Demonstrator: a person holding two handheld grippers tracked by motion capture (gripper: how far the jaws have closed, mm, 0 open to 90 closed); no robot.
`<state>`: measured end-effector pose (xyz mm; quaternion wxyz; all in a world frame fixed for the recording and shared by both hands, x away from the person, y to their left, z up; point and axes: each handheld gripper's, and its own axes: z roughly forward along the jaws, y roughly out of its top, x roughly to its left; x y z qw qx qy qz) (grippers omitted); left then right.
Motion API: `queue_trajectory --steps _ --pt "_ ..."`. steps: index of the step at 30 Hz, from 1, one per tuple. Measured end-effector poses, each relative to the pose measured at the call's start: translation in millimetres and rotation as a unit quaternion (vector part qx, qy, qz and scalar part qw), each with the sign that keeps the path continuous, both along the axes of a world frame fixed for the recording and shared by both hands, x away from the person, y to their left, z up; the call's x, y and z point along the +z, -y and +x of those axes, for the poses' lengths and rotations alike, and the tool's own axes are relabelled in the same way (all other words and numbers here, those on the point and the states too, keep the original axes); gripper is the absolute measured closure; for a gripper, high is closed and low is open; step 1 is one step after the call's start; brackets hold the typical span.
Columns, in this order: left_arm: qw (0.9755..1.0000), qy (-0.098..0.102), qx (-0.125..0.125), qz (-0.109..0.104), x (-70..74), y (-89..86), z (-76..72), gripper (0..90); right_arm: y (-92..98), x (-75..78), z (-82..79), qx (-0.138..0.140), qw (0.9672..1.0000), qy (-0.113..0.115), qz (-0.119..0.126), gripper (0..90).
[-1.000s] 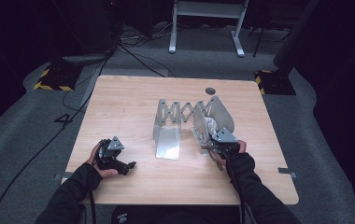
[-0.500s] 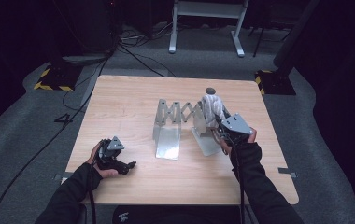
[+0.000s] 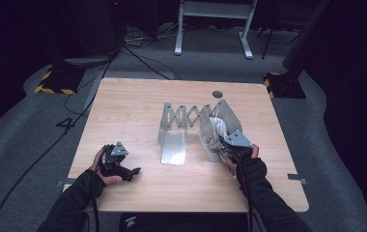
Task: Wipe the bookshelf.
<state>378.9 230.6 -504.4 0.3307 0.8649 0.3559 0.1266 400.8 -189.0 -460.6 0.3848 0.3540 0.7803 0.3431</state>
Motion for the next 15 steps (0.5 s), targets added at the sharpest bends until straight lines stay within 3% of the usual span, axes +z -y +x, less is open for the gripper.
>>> queue_trajectory --steps 2,5,6,8,9,10,13,15 --pt "1.0000 0.000 0.000 0.000 0.0 0.2 0.4 0.5 -0.3 -8.2 -1.4 -0.002 0.9999 -0.006 -0.010 72.6" --pt "1.0000 0.000 0.001 -0.001 -0.1 0.4 0.3 0.4 -4.0 -2.7 -1.2 -0.005 0.9999 0.005 -0.011 72.6" --pt "1.0000 0.000 0.000 0.000 0.0 0.3 0.4 0.4 -6.5 8.0 -0.5 -0.011 0.9997 0.021 -0.003 72.5" --pt "1.0000 0.001 0.000 0.000 0.0 0.3 0.5 0.4 -6.9 14.5 -0.3 -0.015 0.9994 0.030 0.006 72.5" --pt "1.0000 0.000 0.001 -0.001 0.0 0.3 0.5 0.4 -6.1 30.0 -0.2 -0.024 0.9982 0.050 0.024 72.4" --pt "1.0000 0.000 0.001 -0.001 0.0 0.3 0.5 0.4 -6.1 30.0 -0.2 -0.024 0.9982 0.050 0.024 72.4" --pt "1.0000 0.001 -0.001 0.000 0.0 0.3 0.7 0.4 -5.4 60.6 -1.5 -0.032 0.9948 0.092 0.028 72.4" --pt "1.0000 0.001 -0.001 0.000 0.0 0.3 0.7 0.5 -6.9 64.5 -1.0 -0.031 0.9948 0.095 0.020 72.4"
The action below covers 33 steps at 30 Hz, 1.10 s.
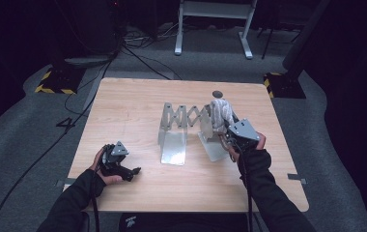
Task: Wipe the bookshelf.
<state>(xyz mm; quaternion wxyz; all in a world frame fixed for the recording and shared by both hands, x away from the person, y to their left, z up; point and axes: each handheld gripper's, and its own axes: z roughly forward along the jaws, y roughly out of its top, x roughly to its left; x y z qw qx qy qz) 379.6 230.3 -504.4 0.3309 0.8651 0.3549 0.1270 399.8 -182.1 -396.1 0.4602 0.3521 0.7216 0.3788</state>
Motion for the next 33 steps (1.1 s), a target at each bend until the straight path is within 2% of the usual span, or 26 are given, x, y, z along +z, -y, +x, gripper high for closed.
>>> queue_trajectory --steps 2,4,8,9,10,13,14,15,16,17,20,21,22,24,25,27,28,29,31,32,33 --pt "1.0000 0.000 0.000 0.000 0.0 0.0 0.0 0.5 -2.7 -7.1 2.5 0.004 0.9998 -0.011 -0.017 72.4" --pt "1.0000 0.000 0.001 0.000 0.1 0.1 0.0 0.4 -5.7 -20.3 6.7 0.008 0.9989 -0.031 -0.032 72.4" --pt "1.0000 0.000 0.000 0.000 0.1 0.1 0.0 0.4 -10.2 -40.3 11.9 0.015 0.9970 -0.060 -0.046 72.4" --pt "1.0000 0.000 0.001 0.000 0.0 0.1 0.0 0.5 -15.6 -51.8 13.2 0.028 0.9943 -0.081 -0.063 72.5" --pt "1.0000 0.000 0.000 0.000 0.1 0.1 0.0 0.4 -18.2 -56.7 13.7 0.036 0.9928 -0.090 -0.072 72.5" --pt "1.0000 0.000 0.001 0.000 0.1 0.1 0.0 0.4 -22.1 -67.5 17.9 0.040 0.9894 -0.113 -0.082 72.5" --pt "1.0000 0.000 0.001 0.000 0.1 0.1 0.0 0.4 -22.1 -67.5 17.9 0.040 0.9894 -0.113 -0.082 72.5" --pt "1.0000 0.000 0.001 0.000 0.1 0.1 0.0 0.4 -22.4 -74.6 21.6 0.039 0.9868 -0.127 -0.092 72.4" --pt "1.0000 0.000 0.001 0.000 0.1 0.1 0.0 0.5 -22.4 -74.6 21.6 0.039 0.9868 -0.127 -0.092 72.4" --pt "1.0000 0.000 0.001 0.000 0.1 0.1 0.0 0.4 -21.8 -79.0 23.4 0.044 0.9836 -0.140 -0.104 72.2" --pt "1.0000 0.000 0.000 0.001 0.1 0.1 0.0 0.5 -19.3 -78.0 23.0 0.052 0.9821 -0.149 -0.103 72.2" --pt "1.0000 0.000 0.001 0.000 0.1 0.1 -0.1 0.4 -15.5 -75.1 21.8 0.065 0.9775 -0.173 -0.102 72.0" --pt "1.0000 0.000 0.001 0.000 0.1 0.1 0.0 0.4 -12.5 -73.1 20.8 0.072 0.9745 -0.186 -0.102 71.9" --pt "1.0000 0.000 0.001 0.000 0.1 0.1 0.0 0.4 -6.0 -68.3 16.8 0.086 0.9697 -0.205 -0.101 71.9" --pt "1.0000 0.000 0.001 0.000 0.1 0.1 0.0 0.5 -6.0 -68.3 16.8 0.086 0.9697 -0.205 -0.101 71.9" --pt "1.0000 0.000 0.001 0.000 0.1 0.1 -0.1 0.4 4.2 -62.3 8.1 0.103 0.9634 -0.226 -0.100 71.9" --pt "1.0000 0.000 0.001 0.000 0.0 0.2 -0.2 0.4 4.2 -62.3 8.1 0.103 0.9634 -0.226 -0.100 71.9" --pt "1.0000 0.000 0.003 0.000 0.0 0.3 -0.3 0.5 9.5 -58.3 1.2 0.106 0.9635 -0.227 -0.096 71.9" --pt "1.0000 -0.001 0.003 0.000 0.0 0.3 -0.4 0.5 13.2 -51.7 -3.9 0.099 0.9692 -0.210 -0.082 72.1" --pt "1.0000 -0.001 0.003 0.000 0.0 0.3 -0.4 0.5 13.2 -51.7 -3.9 0.099 0.9692 -0.210 -0.082 72.1" --pt "1.0000 -0.001 0.003 -0.001 0.0 0.4 -0.4 0.5 13.7 -42.9 -7.1 0.089 0.9789 -0.172 -0.067 72.1"
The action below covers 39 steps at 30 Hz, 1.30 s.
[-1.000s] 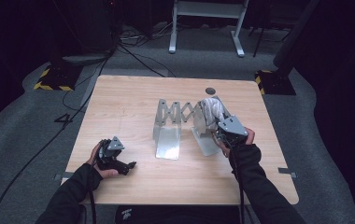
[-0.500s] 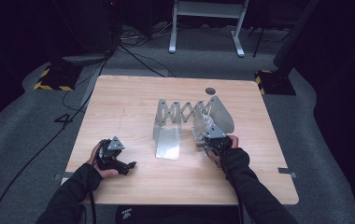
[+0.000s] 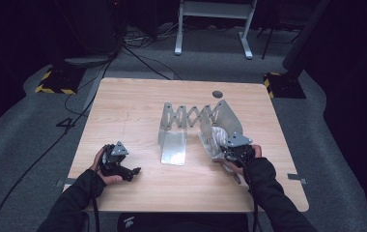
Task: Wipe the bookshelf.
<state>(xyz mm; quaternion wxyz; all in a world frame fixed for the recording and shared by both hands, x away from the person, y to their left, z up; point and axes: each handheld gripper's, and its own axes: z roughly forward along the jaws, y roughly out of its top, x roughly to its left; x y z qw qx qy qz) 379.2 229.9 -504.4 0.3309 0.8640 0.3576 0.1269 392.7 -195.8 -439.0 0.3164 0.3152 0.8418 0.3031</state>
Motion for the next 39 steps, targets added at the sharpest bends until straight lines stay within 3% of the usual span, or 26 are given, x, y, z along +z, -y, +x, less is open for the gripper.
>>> queue_trajectory --steps 2,3,7,8,12,13,14,17,20,21,22,25,27,28,29,31,34,35,36,37,38,39 --pt "1.0000 0.001 -0.001 0.001 0.1 -0.1 0.2 0.5 -2.3 10.0 -1.6 -0.011 0.9989 0.044 0.013 71.9" --pt "1.0000 0.001 -0.001 0.001 0.1 -0.1 0.2 0.5 -2.3 10.0 -1.6 -0.011 0.9989 0.044 0.013 71.9" --pt "1.0000 0.000 0.000 0.000 0.1 0.1 0.2 0.4 -14.3 27.1 3.3 -0.032 0.9924 0.114 0.035 71.8" --pt "1.0000 0.000 0.000 0.000 0.1 0.1 0.2 0.4 -17.4 24.9 6.4 -0.036 0.9919 0.116 0.036 71.8" --pt "1.0000 0.001 -0.001 0.002 0.1 0.0 0.2 0.5 -26.0 7.1 17.3 -0.044 0.9929 0.107 0.025 71.7" --pt "1.0000 0.001 -0.001 0.002 0.1 0.0 0.2 0.5 -29.3 -4.9 24.2 -0.045 0.9950 0.088 0.017 71.8" --pt "1.0000 0.001 -0.001 0.002 0.1 0.0 0.2 0.5 -29.3 -4.9 24.2 -0.045 0.9950 0.088 0.017 71.8" --pt "1.0000 0.001 -0.001 0.002 0.2 0.0 0.3 0.5 -34.6 -26.1 33.7 -0.043 0.9973 0.059 -0.007 71.8" --pt "1.0000 0.001 -0.001 0.002 0.2 0.0 0.2 0.6 -38.7 -37.2 33.5 -0.038 0.9973 0.056 -0.029 71.9" --pt "1.0000 0.001 -0.002 0.002 0.2 -0.1 0.3 0.6 -38.7 -37.2 33.5 -0.038 0.9973 0.056 -0.029 71.9" --pt "1.0000 0.001 -0.001 0.002 0.2 0.0 0.2 0.5 -40.2 -39.8 33.8 -0.032 0.9977 0.041 -0.044 71.8" --pt "1.0000 0.001 -0.001 0.002 0.2 0.0 0.2 0.5 -38.3 -40.2 33.3 -0.029 0.9984 0.028 -0.040 71.8" --pt "1.0000 0.001 0.001 0.000 0.0 0.2 -0.1 0.6 -31.8 -34.4 29.8 -0.015 0.9992 0.001 -0.036 71.9" --pt "1.0000 0.001 0.001 0.000 0.0 0.3 -0.2 0.6 -31.8 -34.4 29.8 -0.015 0.9992 0.001 -0.036 71.9" --pt "1.0000 0.001 0.001 0.000 0.0 0.3 -0.2 0.6 -25.5 -29.7 25.3 -0.006 0.9992 -0.020 -0.035 71.9" --pt "1.0000 0.001 0.001 0.000 0.0 0.2 -0.1 0.6 -18.9 -25.0 18.1 0.000 0.9990 -0.027 -0.035 72.1" --pt "1.0000 0.001 0.001 0.000 0.1 0.2 -0.2 0.6 -13.7 -20.3 9.5 0.003 0.9990 -0.024 -0.037 72.4" --pt "1.0000 0.001 0.001 0.001 0.1 0.2 -0.3 0.6 -8.7 -12.4 -0.4 -0.003 0.9995 0.012 -0.028 72.7" --pt "1.0000 0.001 0.001 0.001 0.1 0.2 -0.3 0.6 -6.7 -6.9 -4.2 -0.006 0.9993 0.030 -0.022 72.7" --pt "1.0000 0.001 0.001 0.001 0.1 0.2 -0.3 0.6 -6.7 -6.9 -4.2 -0.006 0.9993 0.030 -0.022 72.7" --pt "1.0000 0.001 0.001 0.001 0.1 0.2 -0.3 0.6 -3.1 6.7 -9.4 -0.021 0.9970 0.074 -0.005 72.6" --pt "1.0000 0.001 0.001 0.001 0.2 0.2 -0.3 0.6 -3.1 6.7 -9.4 -0.021 0.9970 0.074 -0.005 72.6"
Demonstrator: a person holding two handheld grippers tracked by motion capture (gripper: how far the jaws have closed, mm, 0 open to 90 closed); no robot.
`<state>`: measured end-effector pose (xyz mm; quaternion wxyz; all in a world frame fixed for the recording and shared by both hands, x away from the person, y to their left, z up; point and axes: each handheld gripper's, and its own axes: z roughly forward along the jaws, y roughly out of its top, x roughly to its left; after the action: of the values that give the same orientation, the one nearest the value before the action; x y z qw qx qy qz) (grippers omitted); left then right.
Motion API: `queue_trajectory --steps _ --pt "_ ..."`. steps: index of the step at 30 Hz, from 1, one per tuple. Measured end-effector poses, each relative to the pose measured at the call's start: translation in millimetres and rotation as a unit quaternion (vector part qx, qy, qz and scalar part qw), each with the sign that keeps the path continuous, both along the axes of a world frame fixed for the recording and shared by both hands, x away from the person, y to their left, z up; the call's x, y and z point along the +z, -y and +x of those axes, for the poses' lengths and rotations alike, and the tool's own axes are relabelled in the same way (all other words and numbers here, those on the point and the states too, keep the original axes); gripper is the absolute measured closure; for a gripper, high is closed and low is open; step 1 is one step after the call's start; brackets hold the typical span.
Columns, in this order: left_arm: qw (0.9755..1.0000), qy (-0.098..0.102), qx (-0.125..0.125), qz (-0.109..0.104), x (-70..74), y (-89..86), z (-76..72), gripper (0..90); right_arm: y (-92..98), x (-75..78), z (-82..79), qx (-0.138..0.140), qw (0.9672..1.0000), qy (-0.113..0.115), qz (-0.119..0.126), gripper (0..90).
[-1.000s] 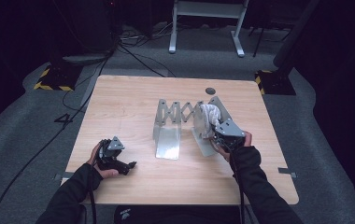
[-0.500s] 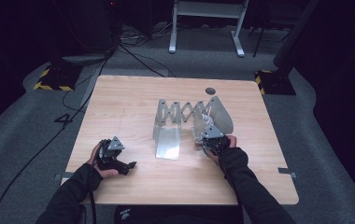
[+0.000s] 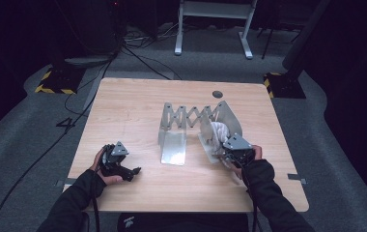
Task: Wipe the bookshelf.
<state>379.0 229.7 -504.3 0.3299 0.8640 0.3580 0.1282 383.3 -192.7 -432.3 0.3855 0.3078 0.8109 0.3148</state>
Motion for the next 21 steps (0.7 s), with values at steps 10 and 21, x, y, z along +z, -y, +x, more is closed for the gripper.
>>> queue_trajectory --steps 10,21 --pt "1.0000 -0.001 0.001 -0.001 -0.1 0.2 -0.1 0.6 -4.9 37.2 0.0 -0.026 0.9949 0.097 0.007 72.4" --pt "1.0000 0.000 0.000 0.000 0.0 0.0 -0.1 0.6 2.6 -27.2 17.4 -0.026 0.9991 -0.024 -0.023 72.2"
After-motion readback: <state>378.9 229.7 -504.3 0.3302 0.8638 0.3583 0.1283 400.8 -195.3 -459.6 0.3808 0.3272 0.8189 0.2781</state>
